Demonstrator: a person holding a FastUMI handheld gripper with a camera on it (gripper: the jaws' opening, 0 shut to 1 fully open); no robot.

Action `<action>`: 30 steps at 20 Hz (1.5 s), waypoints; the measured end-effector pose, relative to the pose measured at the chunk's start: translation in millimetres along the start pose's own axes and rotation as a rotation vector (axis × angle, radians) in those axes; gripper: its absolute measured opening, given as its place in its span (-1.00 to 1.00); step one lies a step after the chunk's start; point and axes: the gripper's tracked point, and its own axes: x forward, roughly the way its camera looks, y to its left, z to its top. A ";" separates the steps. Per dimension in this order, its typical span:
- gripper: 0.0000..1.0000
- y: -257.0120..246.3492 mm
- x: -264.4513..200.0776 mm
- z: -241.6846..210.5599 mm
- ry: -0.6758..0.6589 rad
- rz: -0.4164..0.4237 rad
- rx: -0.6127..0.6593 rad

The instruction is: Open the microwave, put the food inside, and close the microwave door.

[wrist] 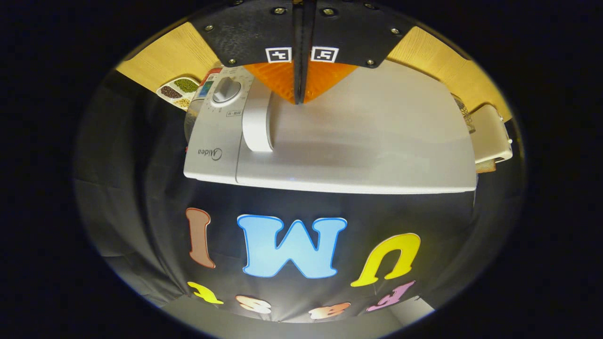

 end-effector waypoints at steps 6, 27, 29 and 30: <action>-0.98 2.6 -27.9 8.7 0.034 0.055 0.050; -0.98 1.9 -259.5 184.8 -0.115 0.184 0.061; -0.98 0.2 -269.8 200.4 -0.147 0.178 0.047; -0.98 0.1 -275.2 206.8 -0.158 0.179 0.040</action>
